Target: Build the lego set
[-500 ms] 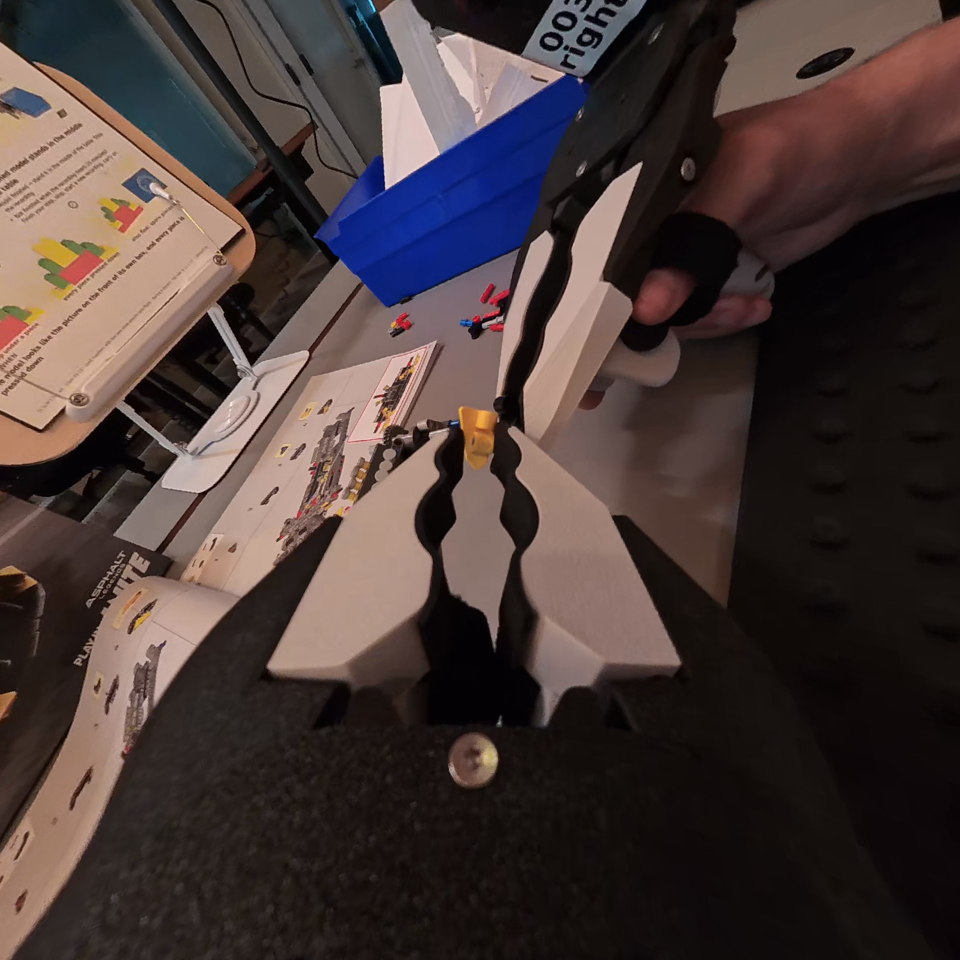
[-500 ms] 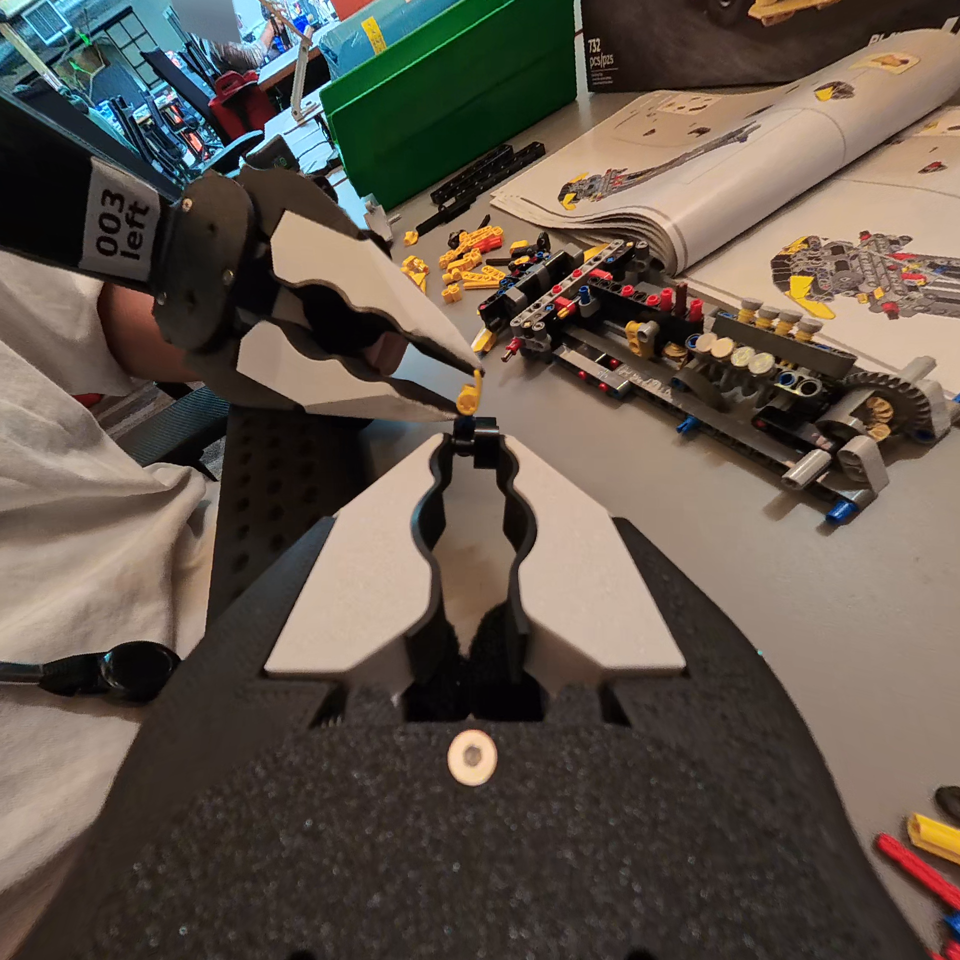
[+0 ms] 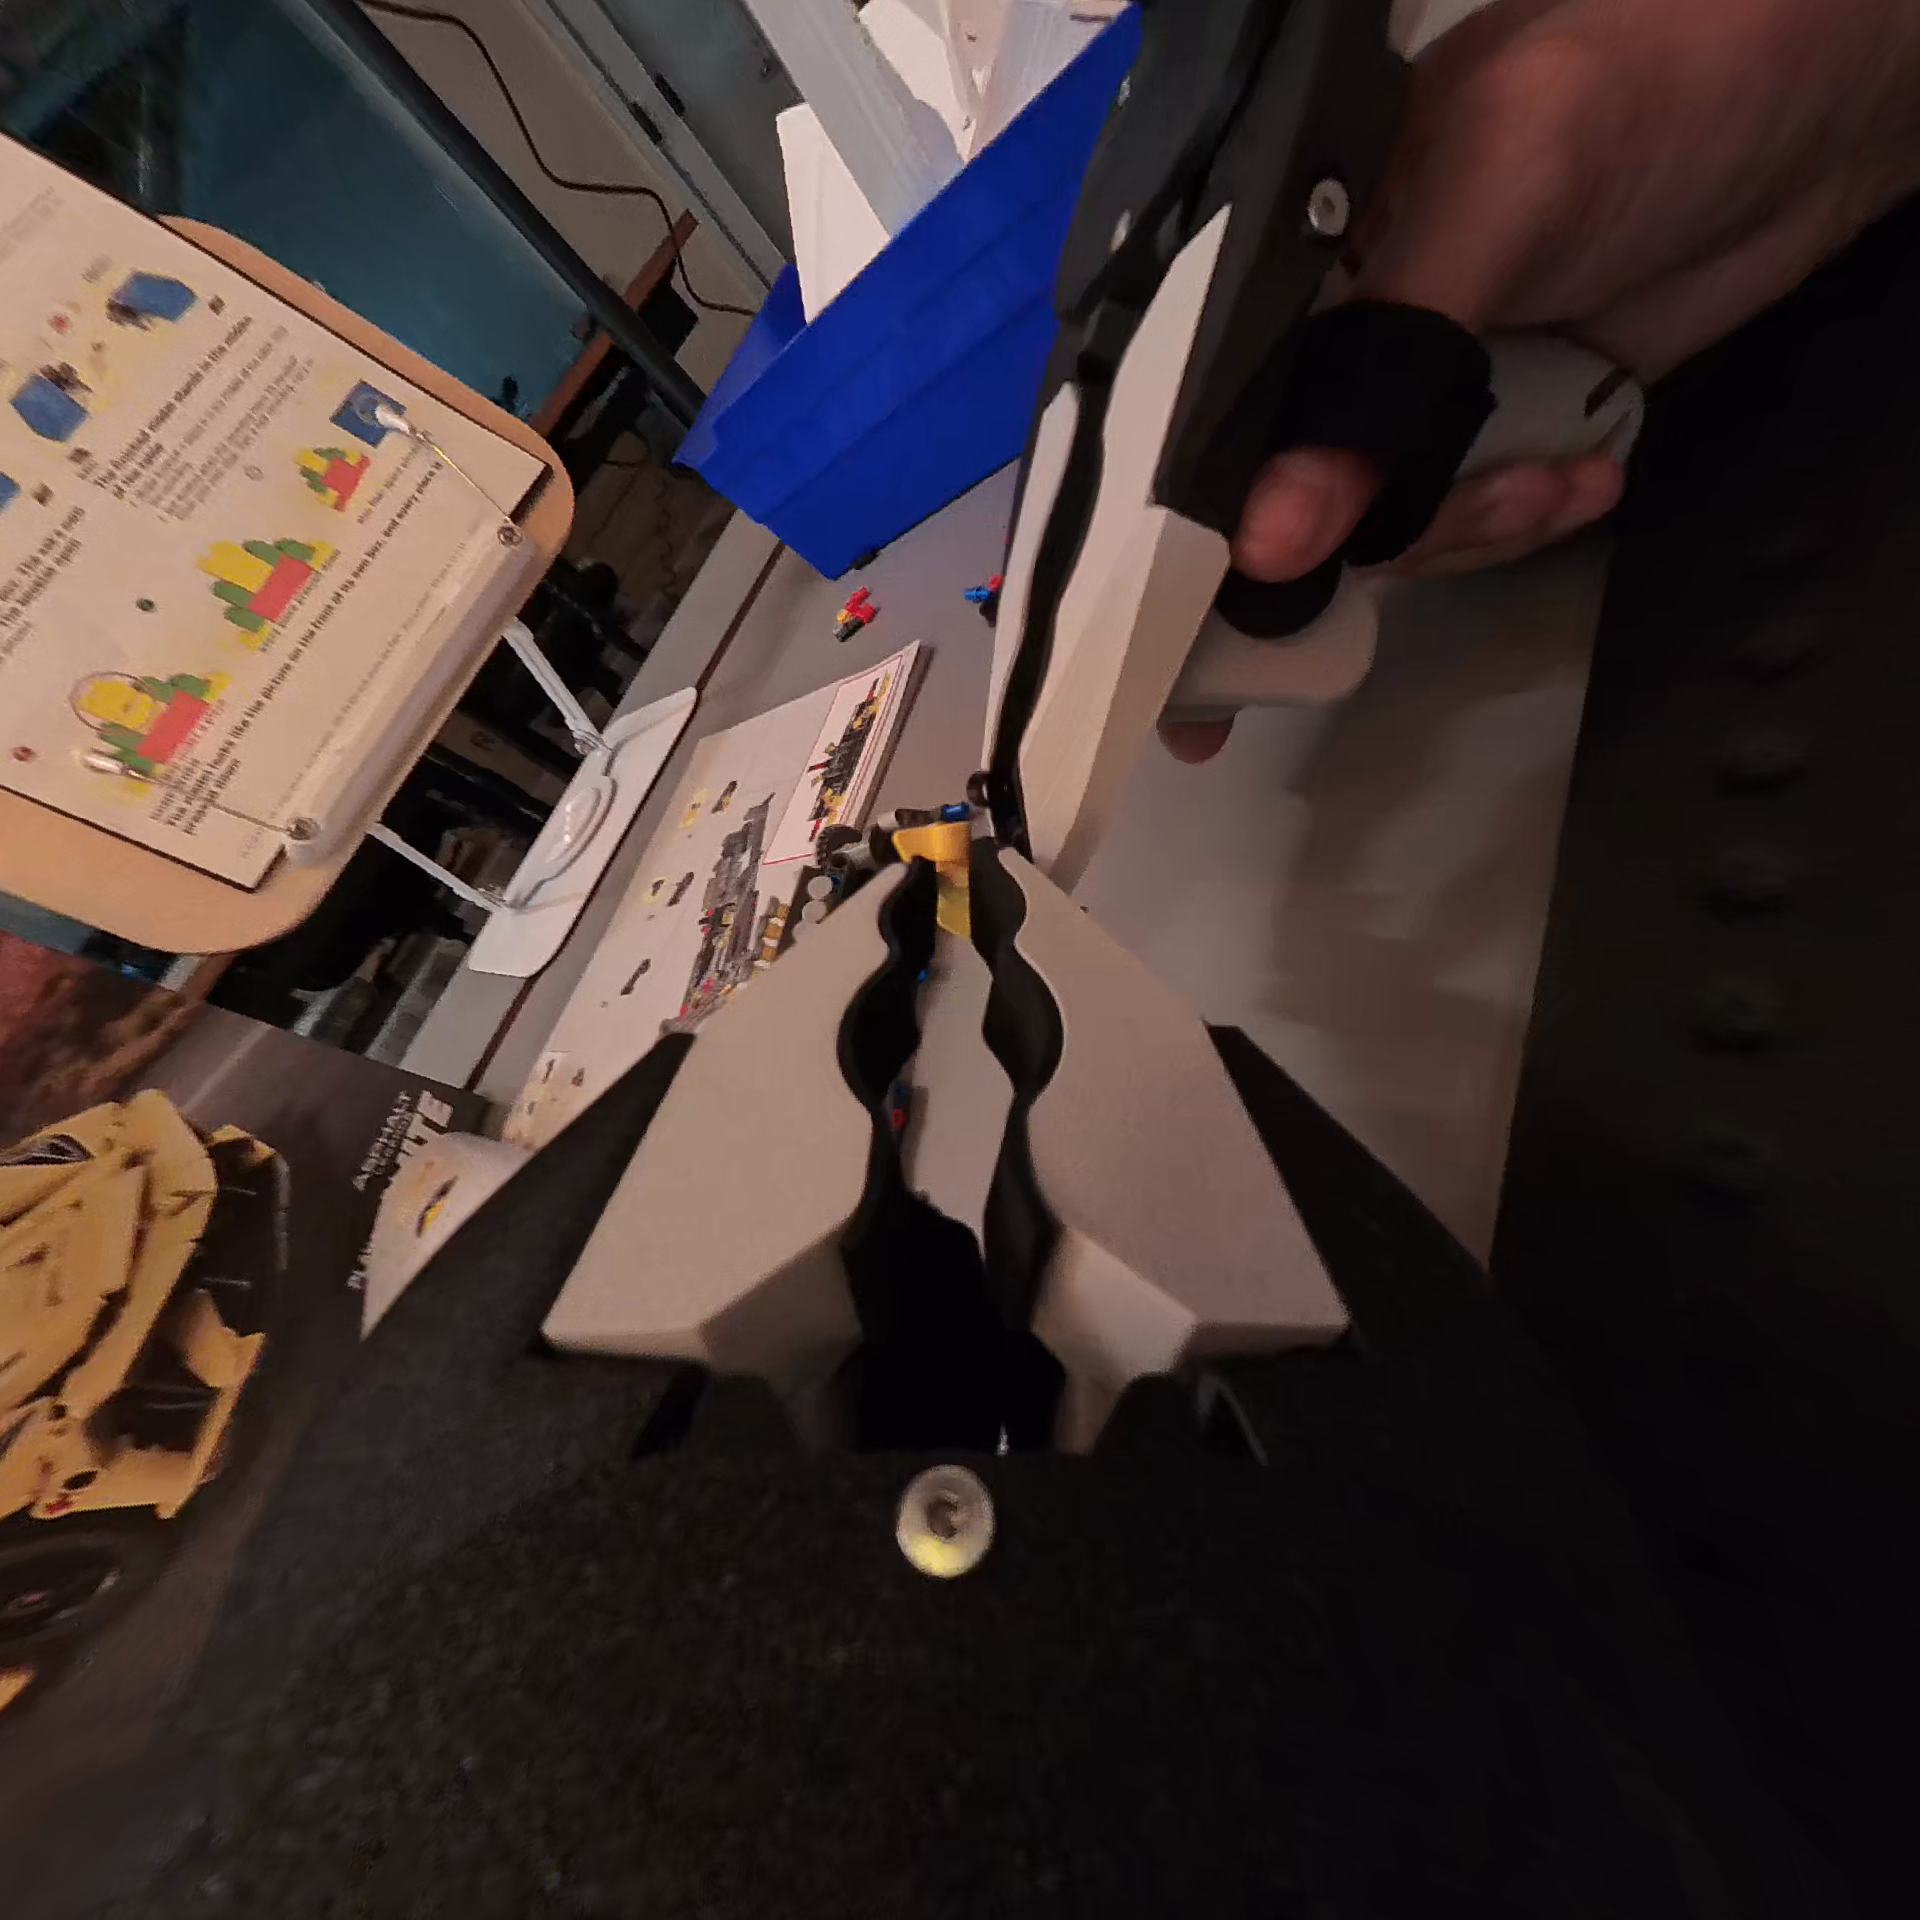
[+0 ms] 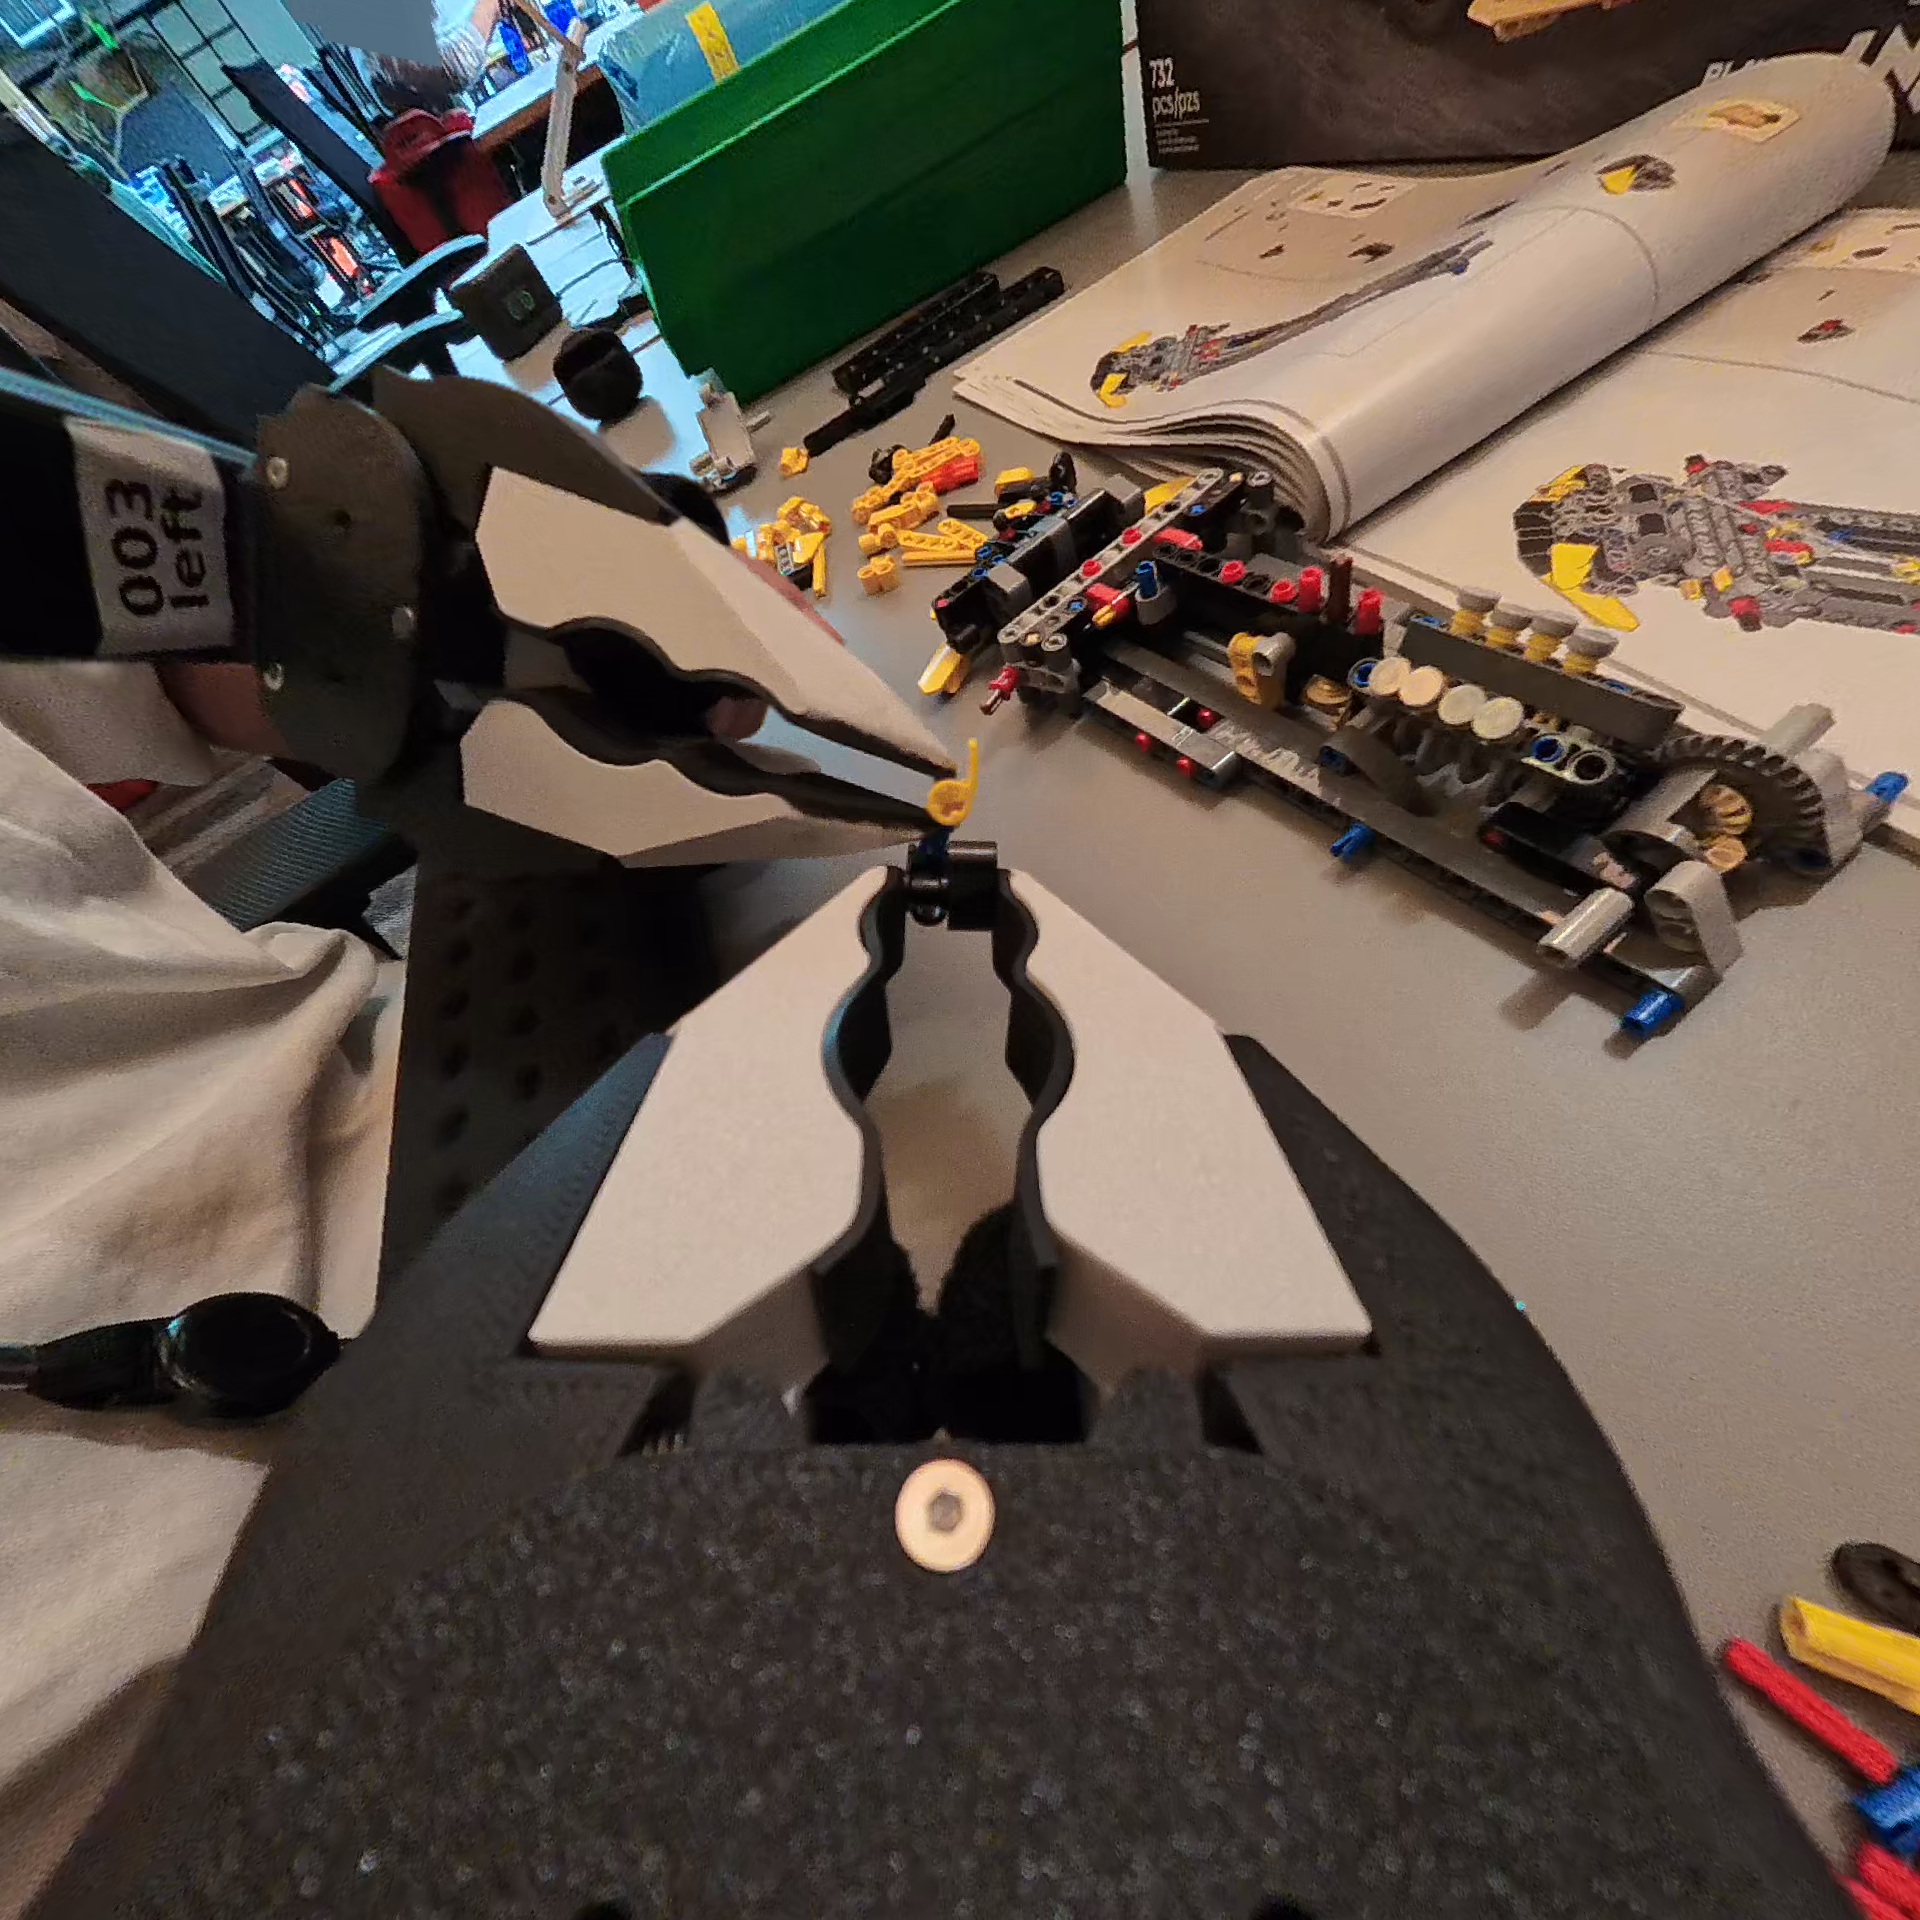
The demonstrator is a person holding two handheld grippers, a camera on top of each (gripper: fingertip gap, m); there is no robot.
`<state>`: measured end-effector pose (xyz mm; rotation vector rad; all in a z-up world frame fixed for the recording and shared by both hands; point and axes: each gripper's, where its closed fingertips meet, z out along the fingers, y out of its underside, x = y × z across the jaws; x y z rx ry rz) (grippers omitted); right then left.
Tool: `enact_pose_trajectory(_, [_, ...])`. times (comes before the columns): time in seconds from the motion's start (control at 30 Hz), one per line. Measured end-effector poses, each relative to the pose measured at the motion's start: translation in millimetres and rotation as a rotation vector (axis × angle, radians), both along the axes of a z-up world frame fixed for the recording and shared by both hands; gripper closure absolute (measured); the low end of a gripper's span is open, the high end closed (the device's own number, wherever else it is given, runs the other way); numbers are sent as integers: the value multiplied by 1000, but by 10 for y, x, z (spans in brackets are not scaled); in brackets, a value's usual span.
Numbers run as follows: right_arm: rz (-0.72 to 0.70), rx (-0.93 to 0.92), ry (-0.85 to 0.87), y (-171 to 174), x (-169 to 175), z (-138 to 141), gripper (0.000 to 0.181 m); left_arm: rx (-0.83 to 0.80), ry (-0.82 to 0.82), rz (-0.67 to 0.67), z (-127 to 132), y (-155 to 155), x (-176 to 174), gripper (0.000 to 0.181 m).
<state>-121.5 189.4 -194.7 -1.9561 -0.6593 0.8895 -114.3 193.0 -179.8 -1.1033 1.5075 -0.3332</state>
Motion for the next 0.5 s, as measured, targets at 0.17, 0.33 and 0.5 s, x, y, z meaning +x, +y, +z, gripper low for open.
enact_pose_trajectory(0.17, [-25, -9, 29, 33, 16, 40, 166, -148, -37, 8, 16, 28, 15, 176])
enact_pose_trajectory(0.33, [-11, -83, 144, 18, 16, 114, 167, 2, -53, -3, 95, 9, 17, 177])
enact_pose_trajectory(0.5, [-25, -142, 273, 33, 9, 220, 166, 104, -92, 27, 210, 21, 19, 177])
